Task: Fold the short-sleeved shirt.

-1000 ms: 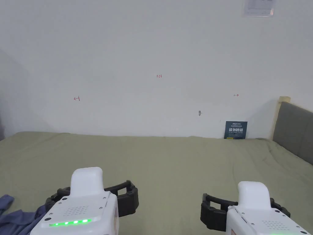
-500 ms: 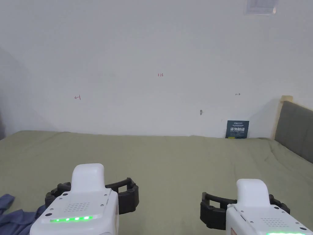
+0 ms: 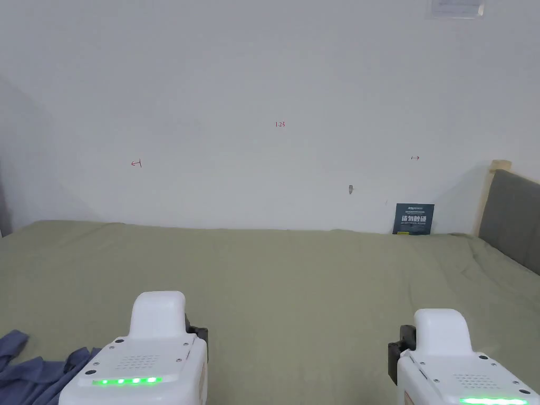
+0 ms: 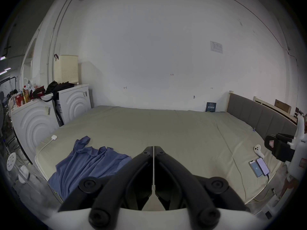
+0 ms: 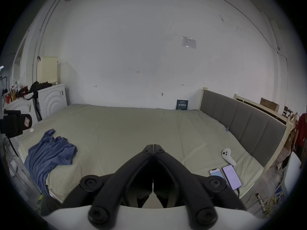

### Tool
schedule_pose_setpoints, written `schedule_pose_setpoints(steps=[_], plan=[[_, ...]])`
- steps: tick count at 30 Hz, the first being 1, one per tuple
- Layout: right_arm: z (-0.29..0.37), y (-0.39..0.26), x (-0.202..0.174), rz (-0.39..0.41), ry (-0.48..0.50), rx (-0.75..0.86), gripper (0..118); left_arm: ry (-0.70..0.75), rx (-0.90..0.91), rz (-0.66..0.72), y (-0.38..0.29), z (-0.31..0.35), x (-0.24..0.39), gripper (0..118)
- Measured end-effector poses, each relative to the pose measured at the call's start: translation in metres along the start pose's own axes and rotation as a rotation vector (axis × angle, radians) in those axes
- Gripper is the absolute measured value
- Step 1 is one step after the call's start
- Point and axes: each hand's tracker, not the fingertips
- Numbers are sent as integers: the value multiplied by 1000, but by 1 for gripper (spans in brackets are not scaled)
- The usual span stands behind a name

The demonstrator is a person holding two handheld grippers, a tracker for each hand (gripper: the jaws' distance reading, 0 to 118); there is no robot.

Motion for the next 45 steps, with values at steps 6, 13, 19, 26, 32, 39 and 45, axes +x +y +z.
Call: schedule_pose_setpoints(steps=[6,13,19,26,32,39,45], plan=[[-3,2,0,12,-3,8,0,-7,-10,-8,4,-5,-4,0],[-15,6,-15,14,20,-13,0,8,-15,-3,4,-10,-13,0],[-34,9,-56,57,133,-30,0,112,-30,24,1,-11,-54,0],[-48,8,-154,105,401,-32,0,385,-55,83,-12,19,-150,0],[-41,6,-231,161,608,-22,0,581,-86,126,-24,59,-211,0],[-31,2,-259,179,675,-34,0,612,-100,136,-35,68,-226,0],[-35,3,-255,189,665,-37,0,569,-116,131,-39,55,-232,0]])
